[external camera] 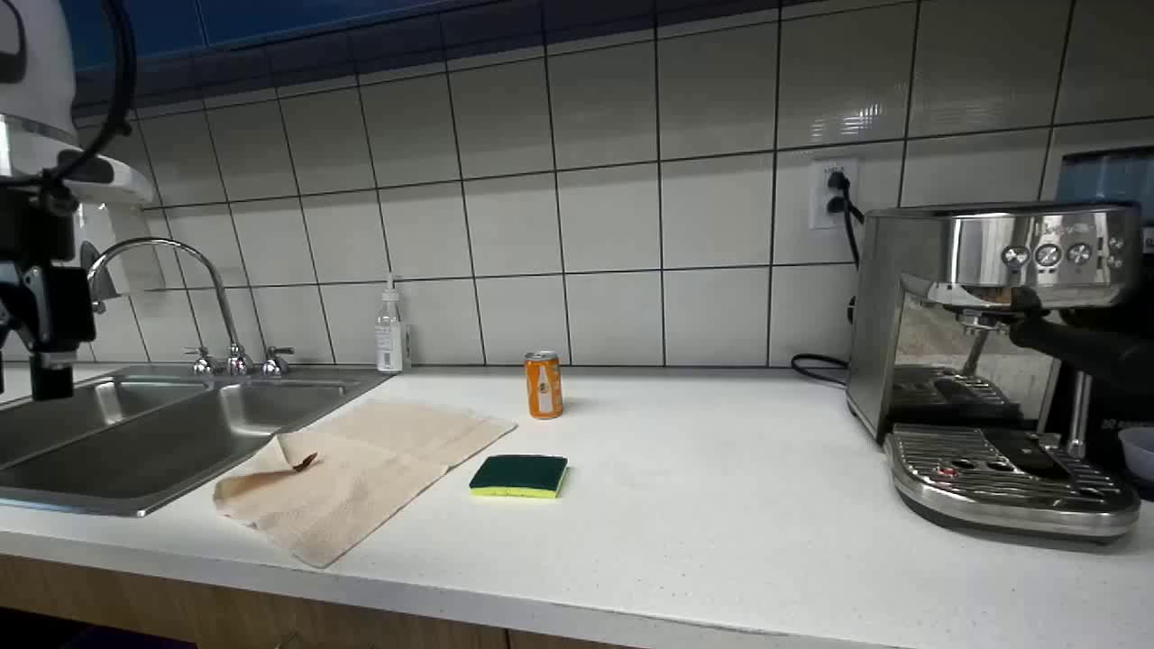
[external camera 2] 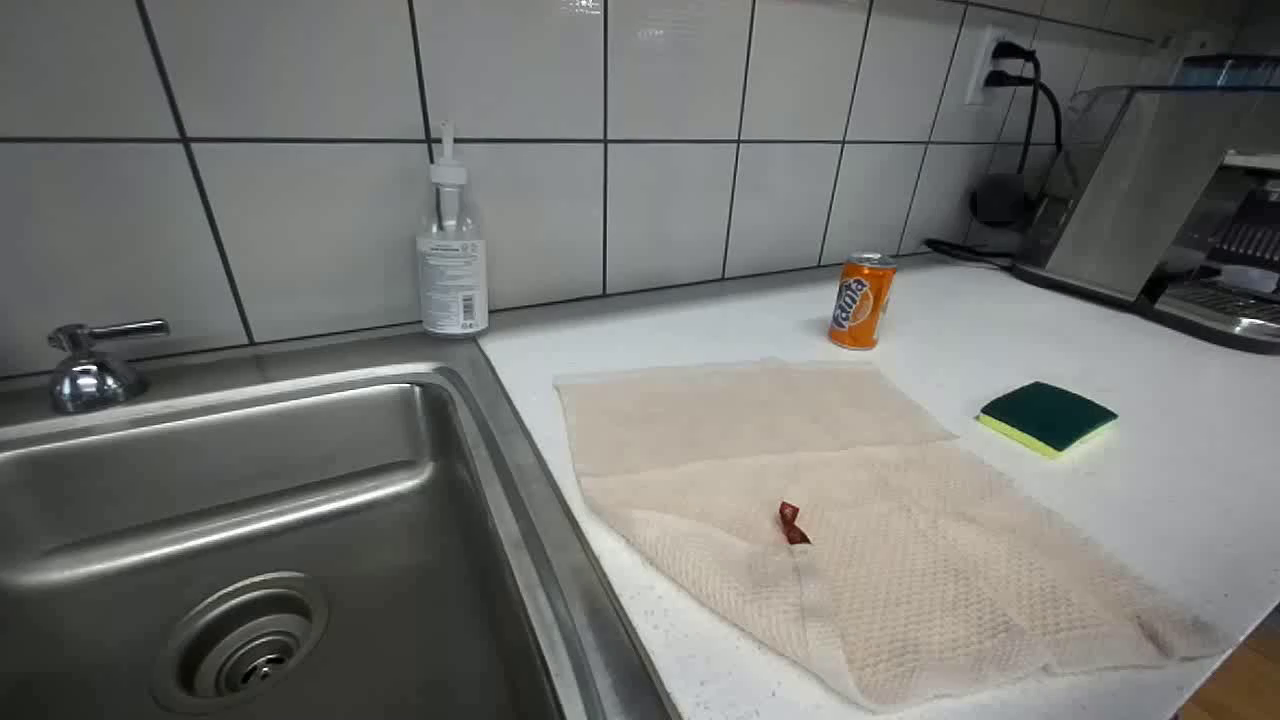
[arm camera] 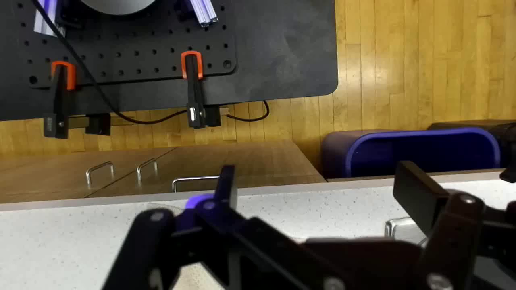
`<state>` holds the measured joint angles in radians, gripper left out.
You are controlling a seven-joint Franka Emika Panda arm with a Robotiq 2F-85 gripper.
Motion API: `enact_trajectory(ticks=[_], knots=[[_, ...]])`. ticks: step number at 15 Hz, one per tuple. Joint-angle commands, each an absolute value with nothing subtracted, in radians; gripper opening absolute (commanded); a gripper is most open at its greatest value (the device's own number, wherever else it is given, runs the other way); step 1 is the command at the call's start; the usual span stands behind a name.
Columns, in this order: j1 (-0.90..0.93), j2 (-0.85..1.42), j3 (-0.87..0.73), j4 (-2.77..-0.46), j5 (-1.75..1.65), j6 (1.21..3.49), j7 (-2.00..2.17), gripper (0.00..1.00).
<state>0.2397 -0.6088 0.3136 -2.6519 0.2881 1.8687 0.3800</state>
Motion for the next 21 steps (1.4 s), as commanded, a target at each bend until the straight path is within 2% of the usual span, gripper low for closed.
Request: enact_trajectory(ticks=[1,21], knots=[[0.239,-0.608,0.313,-2.650,0.288,1.866,0.380,1.00],[0.222,-0.576,0.316,-2.651,0.300,1.876,0.433,1.00]])
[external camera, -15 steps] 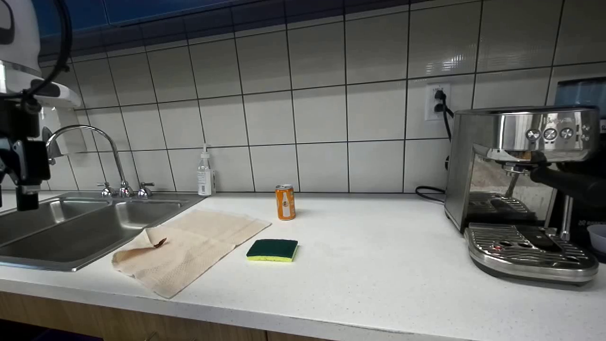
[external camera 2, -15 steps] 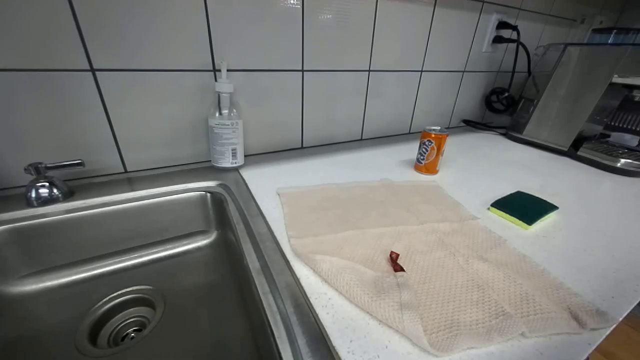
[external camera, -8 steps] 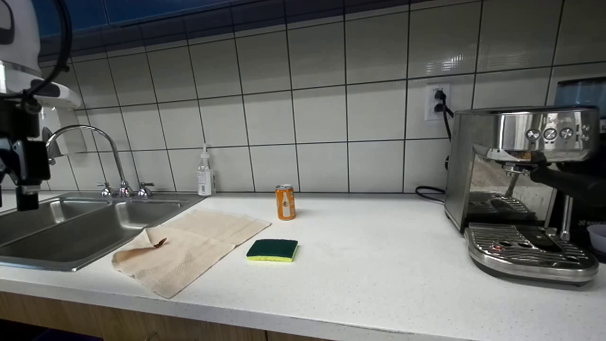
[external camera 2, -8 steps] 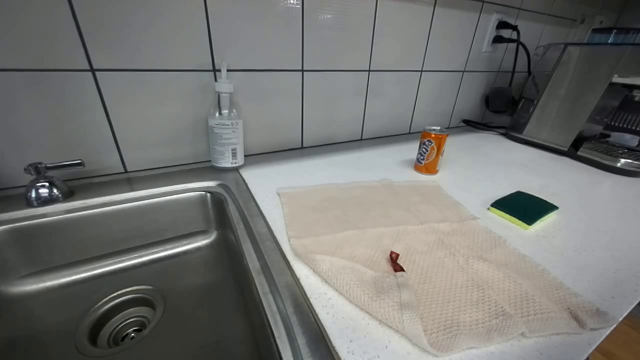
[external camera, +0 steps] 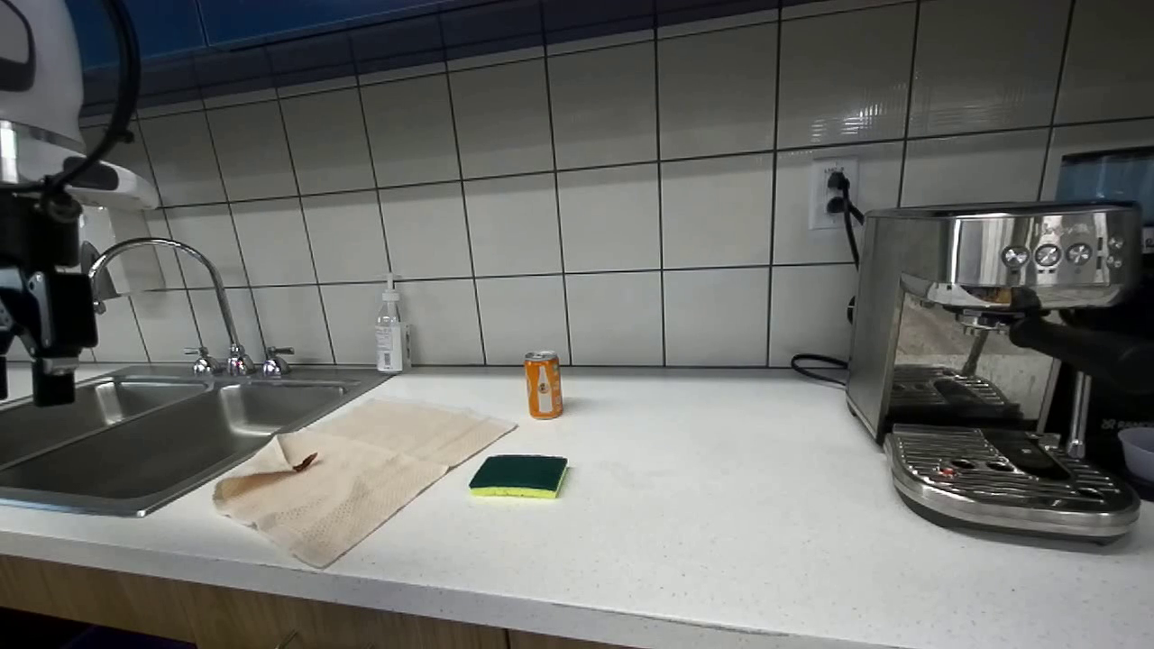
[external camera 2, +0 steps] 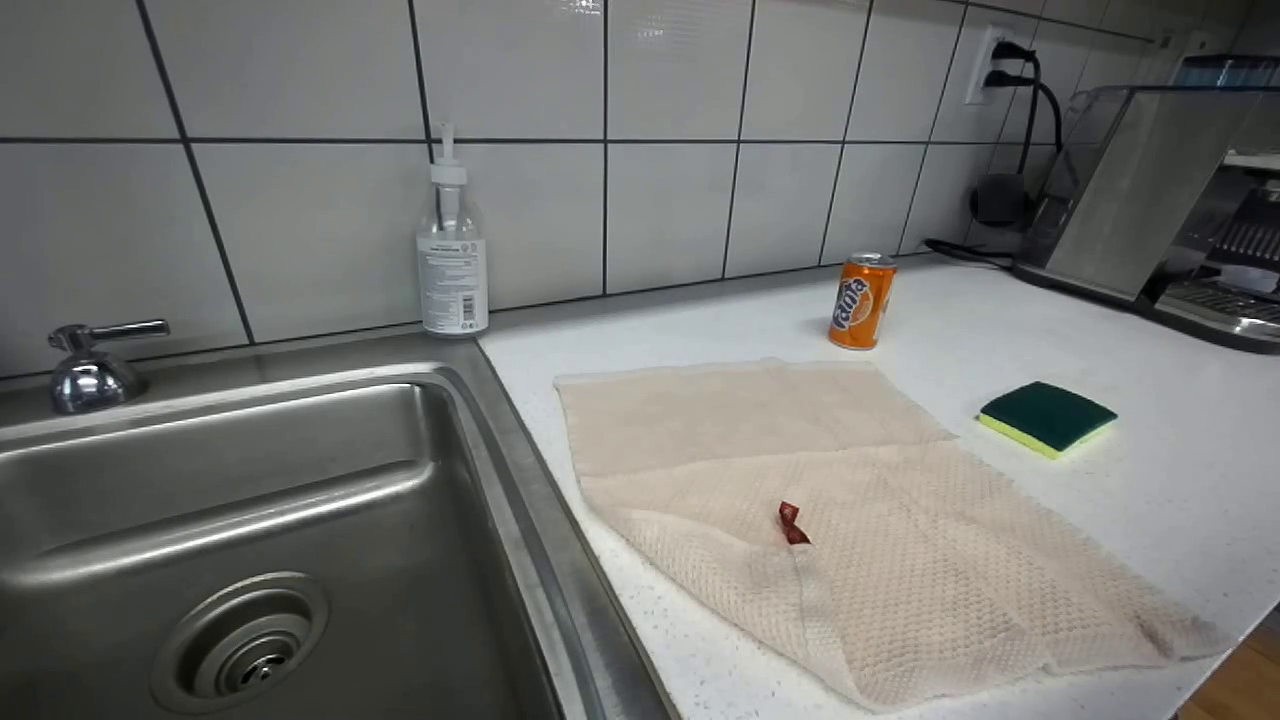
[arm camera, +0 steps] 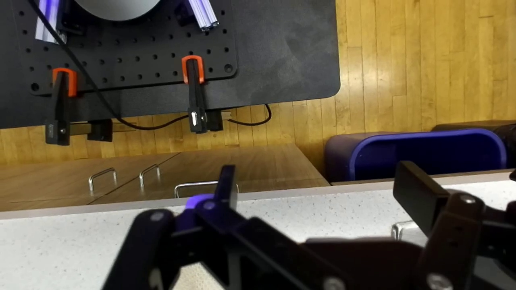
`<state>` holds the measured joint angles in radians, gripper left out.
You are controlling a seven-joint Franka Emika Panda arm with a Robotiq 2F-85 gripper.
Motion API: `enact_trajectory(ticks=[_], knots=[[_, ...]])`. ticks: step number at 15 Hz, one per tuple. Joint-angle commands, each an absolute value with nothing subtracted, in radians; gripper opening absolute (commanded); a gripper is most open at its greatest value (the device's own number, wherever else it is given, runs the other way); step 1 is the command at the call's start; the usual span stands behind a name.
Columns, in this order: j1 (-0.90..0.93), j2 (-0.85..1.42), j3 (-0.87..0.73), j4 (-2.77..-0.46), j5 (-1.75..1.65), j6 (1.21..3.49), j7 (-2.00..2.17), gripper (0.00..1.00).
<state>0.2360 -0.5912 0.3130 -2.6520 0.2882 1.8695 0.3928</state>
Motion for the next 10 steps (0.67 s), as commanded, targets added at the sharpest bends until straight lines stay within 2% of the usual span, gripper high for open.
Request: enact_trajectory(ticks=[1,10], knots=[[0.218,-0.566,0.316,-2.650,0.303,1.879,0.445,1.00],[0.186,-0.459,0.319,-2.638,0.358,1.954,0.613,1.00]])
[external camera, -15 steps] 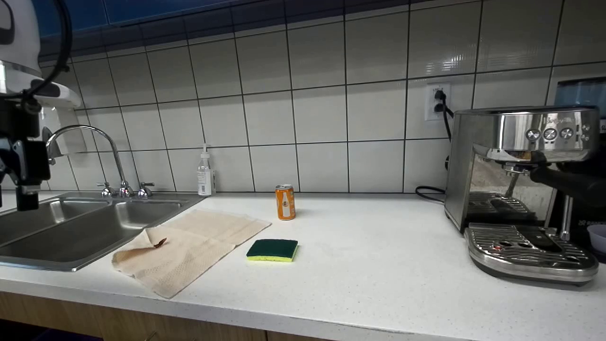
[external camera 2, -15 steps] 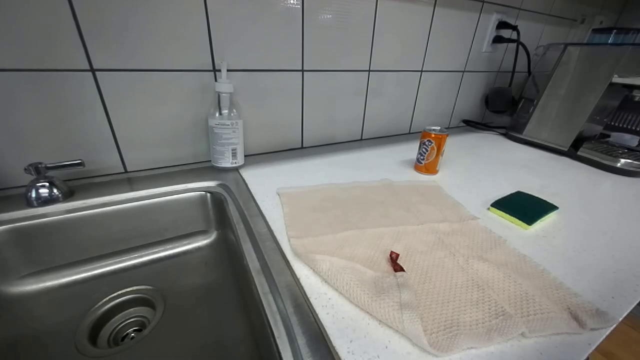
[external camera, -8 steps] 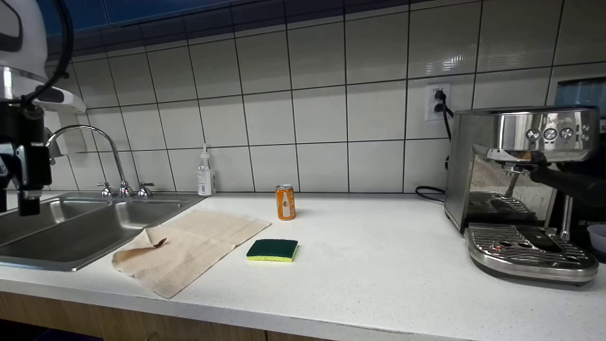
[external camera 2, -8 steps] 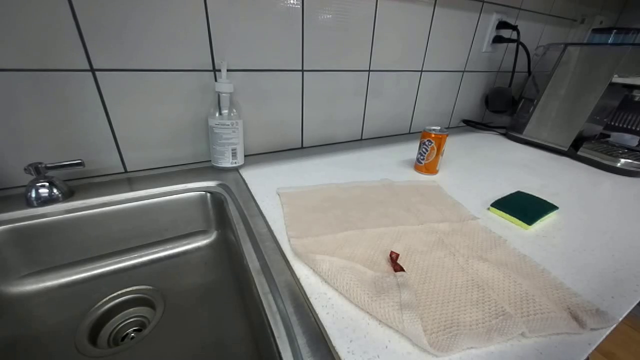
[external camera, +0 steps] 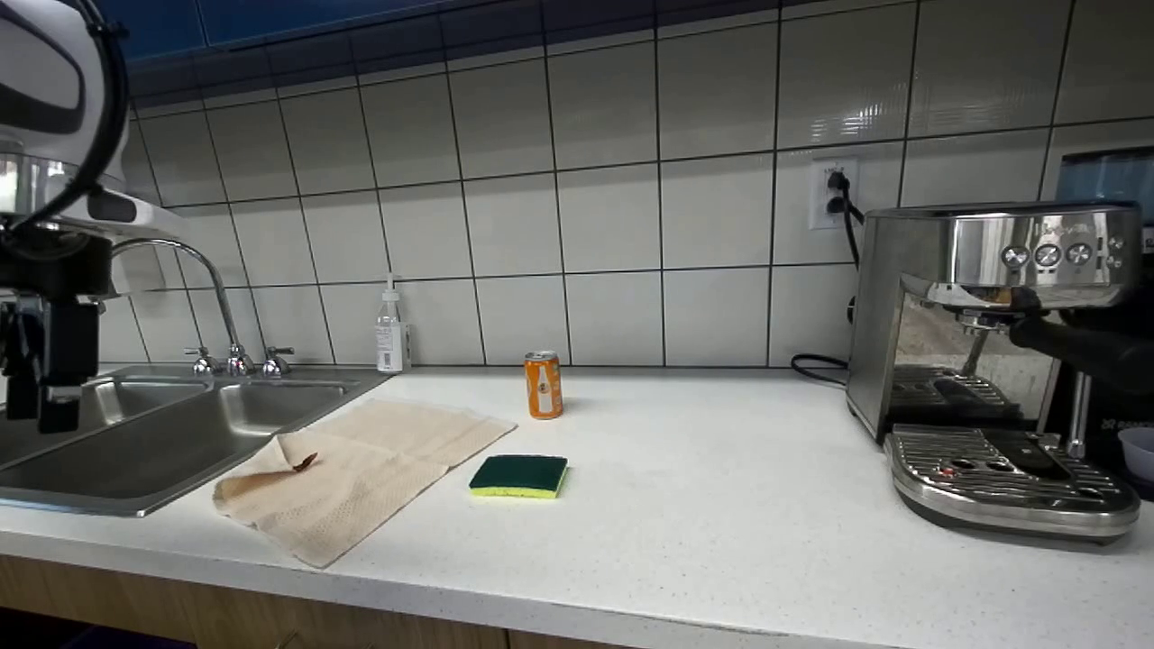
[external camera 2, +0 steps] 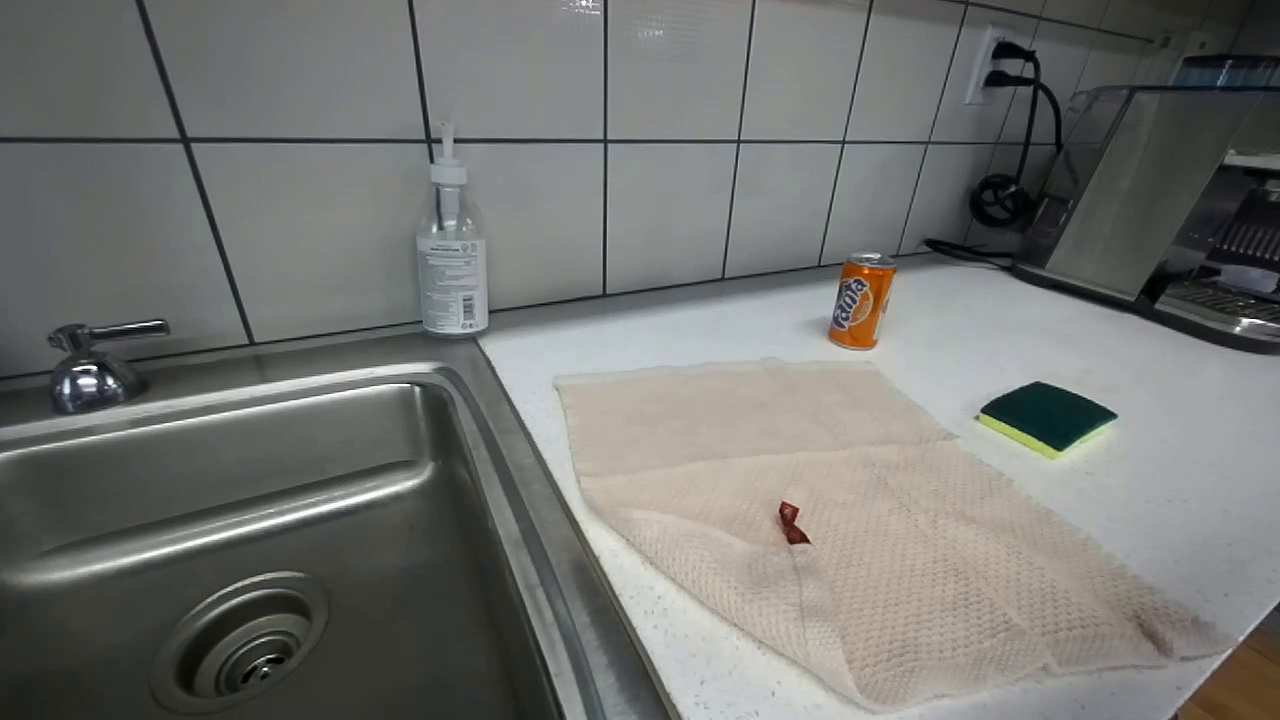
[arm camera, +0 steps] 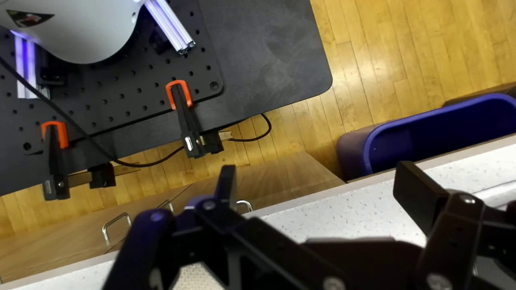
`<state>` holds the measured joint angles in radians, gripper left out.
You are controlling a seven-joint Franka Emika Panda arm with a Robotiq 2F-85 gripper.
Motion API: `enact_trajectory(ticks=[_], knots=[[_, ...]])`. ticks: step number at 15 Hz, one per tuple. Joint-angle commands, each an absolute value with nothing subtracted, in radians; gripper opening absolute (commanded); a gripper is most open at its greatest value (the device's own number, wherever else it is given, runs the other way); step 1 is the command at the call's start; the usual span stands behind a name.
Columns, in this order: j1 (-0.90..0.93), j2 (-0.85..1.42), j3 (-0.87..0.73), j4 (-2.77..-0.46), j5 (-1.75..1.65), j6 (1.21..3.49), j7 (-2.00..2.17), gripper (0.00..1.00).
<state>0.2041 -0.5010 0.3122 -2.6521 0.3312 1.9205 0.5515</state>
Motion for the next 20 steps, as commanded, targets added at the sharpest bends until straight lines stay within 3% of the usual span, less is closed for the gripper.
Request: enact_trajectory(ticks=[1,18,20], knots=[[0.182,-0.446,0.319,-2.636,0.361,1.973,0.632,1.00],[0.175,-0.049,0.257,-2.471,0.337,2.307,0.892,1.00],[0.191,-0.084,0.247,-2.510,0.350,2.306,0.857,1.00]])
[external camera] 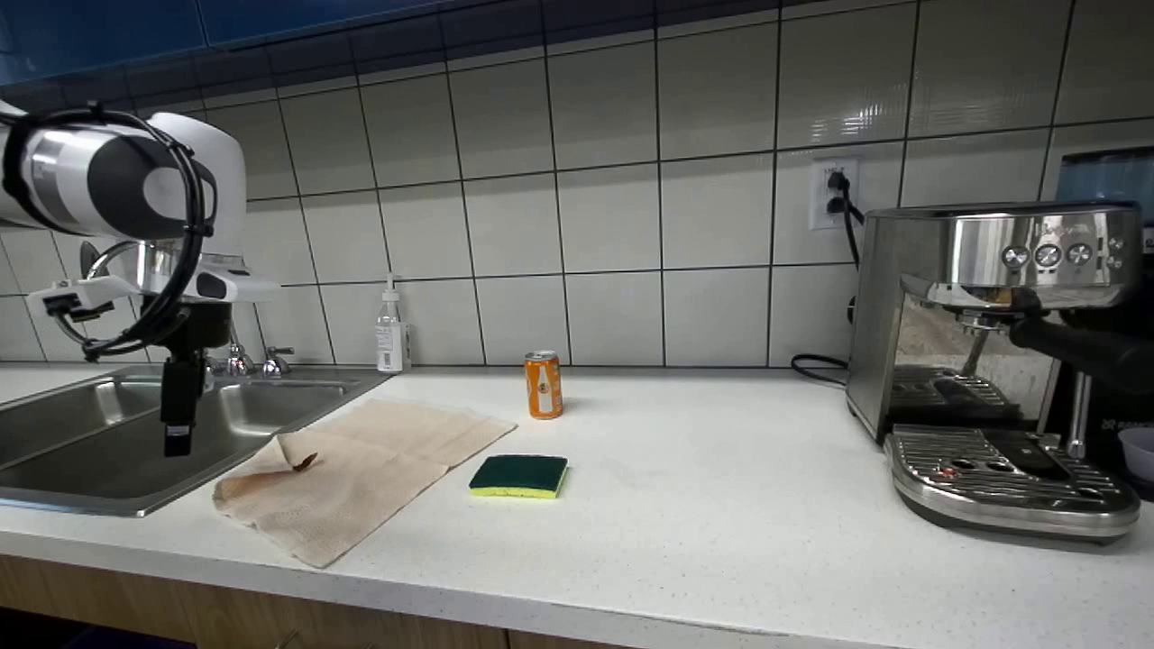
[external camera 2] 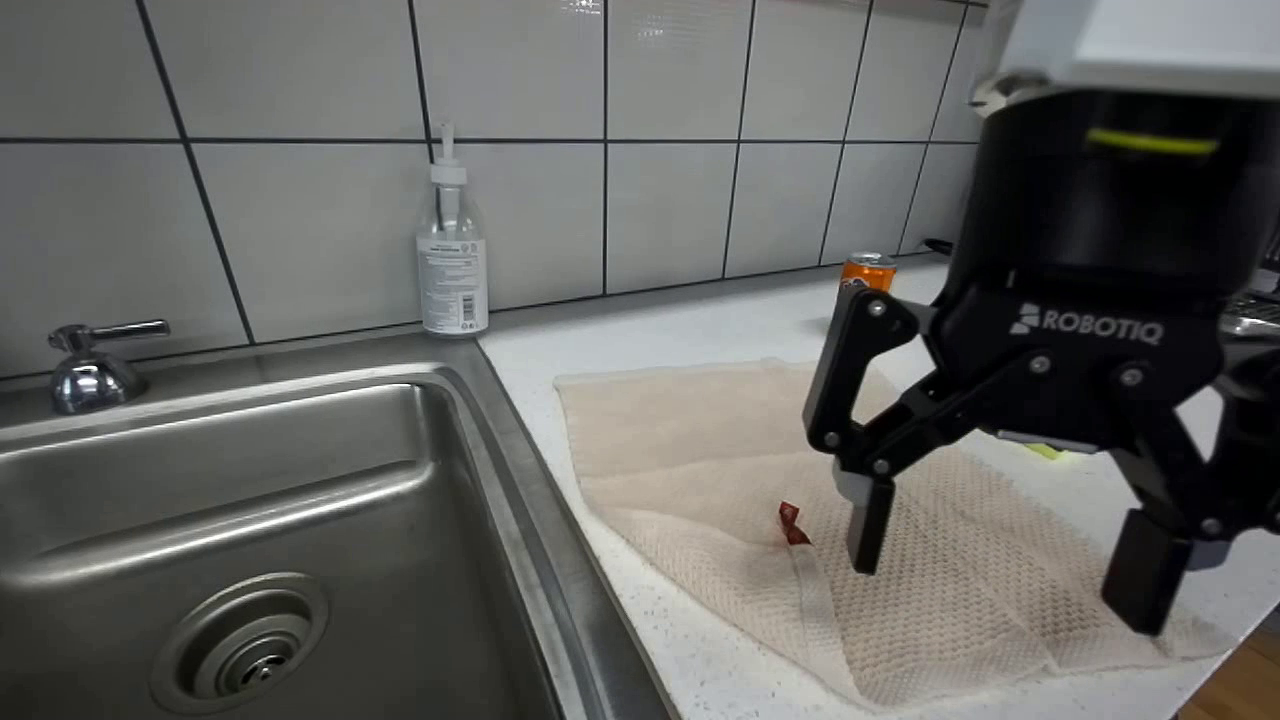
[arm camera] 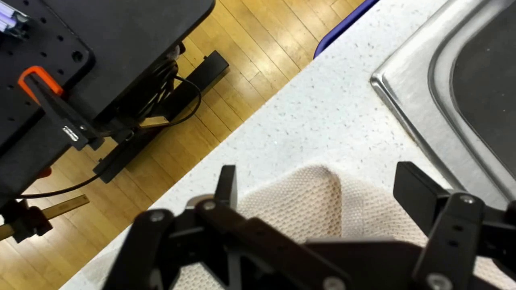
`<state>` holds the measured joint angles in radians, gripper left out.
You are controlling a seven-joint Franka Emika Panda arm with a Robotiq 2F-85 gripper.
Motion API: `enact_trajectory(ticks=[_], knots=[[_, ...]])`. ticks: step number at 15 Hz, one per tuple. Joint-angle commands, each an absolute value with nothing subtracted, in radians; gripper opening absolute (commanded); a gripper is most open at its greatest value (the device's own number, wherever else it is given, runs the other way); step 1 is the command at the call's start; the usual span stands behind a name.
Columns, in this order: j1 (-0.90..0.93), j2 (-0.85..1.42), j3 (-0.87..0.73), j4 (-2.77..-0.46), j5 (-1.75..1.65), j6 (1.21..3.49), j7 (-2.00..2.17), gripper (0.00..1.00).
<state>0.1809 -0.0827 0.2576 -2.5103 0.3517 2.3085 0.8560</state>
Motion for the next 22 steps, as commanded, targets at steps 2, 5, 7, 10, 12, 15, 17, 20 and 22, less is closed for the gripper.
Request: enact_trajectory(ticks=[2,5,7,10,12,15,17,20,22], knots=[[0.191,-0.049,0.237,-2.482,0.350,2.306,0.860,1.00],[0.191,-0.035,0.235,-2.471,0.351,2.305,0.861,1.00],[0.191,-0.035,0.235,-2.470,0.351,2.305,0.862,1.00],[0.191,-0.035,0.235,-2.470,0.351,2.305,0.862,1.00],[0.191,-0.035,0.235,-2.470,0.351,2.305,0.862,1.00],[0.192,-0.007,0.234,-2.465,0.384,2.332,0.875,1.00],[0.192,0.016,0.232,-2.461,0.406,2.355,0.881,1.00],[0.191,0.047,0.225,-2.460,0.453,2.411,0.876,1.00],[0.192,0.071,0.221,-2.457,0.475,2.448,0.876,1.00]])
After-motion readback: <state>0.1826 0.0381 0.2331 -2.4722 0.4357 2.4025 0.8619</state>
